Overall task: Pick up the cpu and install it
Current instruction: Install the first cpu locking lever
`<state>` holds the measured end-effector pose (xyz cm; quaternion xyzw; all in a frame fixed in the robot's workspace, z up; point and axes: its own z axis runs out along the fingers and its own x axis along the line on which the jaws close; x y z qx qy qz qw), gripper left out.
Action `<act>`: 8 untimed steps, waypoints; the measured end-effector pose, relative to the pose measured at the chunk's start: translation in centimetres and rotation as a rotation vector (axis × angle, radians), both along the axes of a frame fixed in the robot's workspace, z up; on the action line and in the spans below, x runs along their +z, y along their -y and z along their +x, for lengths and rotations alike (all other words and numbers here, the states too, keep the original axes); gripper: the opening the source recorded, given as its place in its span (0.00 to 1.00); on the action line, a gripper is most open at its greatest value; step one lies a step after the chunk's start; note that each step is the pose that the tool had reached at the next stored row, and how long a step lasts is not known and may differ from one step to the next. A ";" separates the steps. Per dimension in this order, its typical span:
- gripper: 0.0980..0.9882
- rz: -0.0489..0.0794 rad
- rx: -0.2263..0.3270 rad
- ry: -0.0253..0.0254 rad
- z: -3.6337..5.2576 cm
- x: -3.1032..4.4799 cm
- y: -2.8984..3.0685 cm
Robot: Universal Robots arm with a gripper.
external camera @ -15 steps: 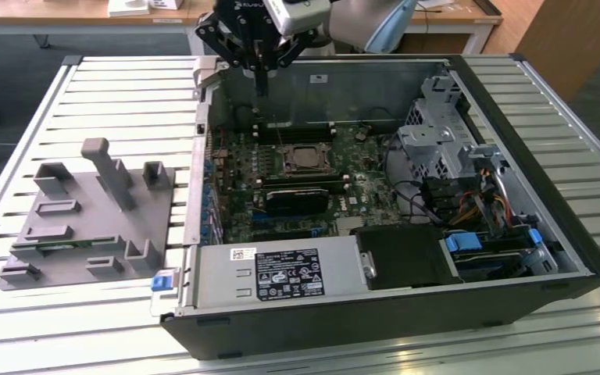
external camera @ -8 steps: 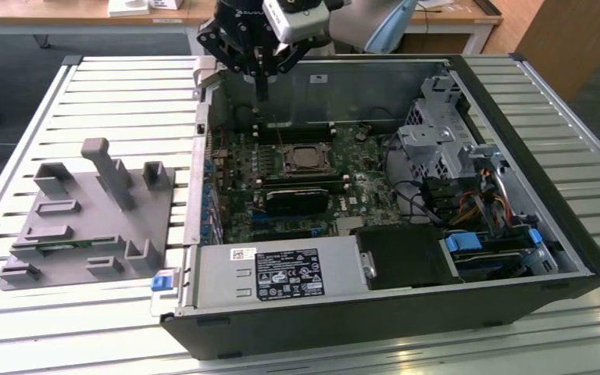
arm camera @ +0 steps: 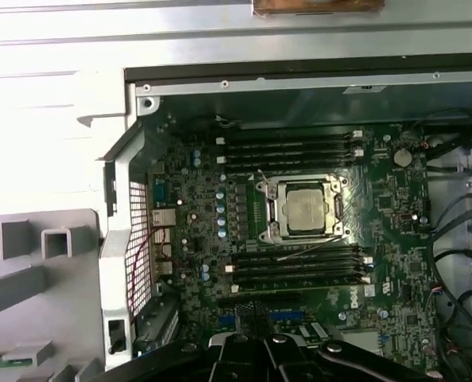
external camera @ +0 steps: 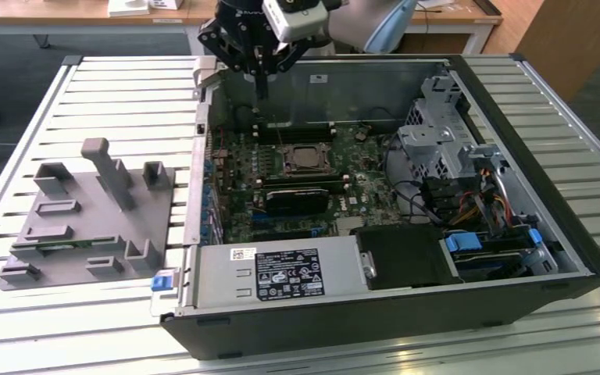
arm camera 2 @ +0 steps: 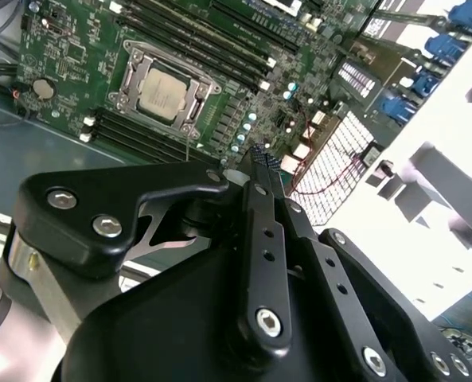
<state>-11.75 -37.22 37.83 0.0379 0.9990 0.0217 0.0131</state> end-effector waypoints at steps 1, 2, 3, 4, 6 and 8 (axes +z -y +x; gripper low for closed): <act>0.01 0.000 0.000 0.0000 0.00 -0.05 -0.12; 0.01 0.000 0.000 0.0000 0.00 -0.09 -0.22; 0.01 0.000 0.000 0.0000 0.00 -0.13 -0.33; 0.01 0.000 0.000 0.0000 0.00 -0.18 -0.43; 0.01 0.000 0.000 -0.0001 0.00 -0.29 -0.62; 0.01 0.000 0.000 -0.0001 0.00 -0.40 -0.78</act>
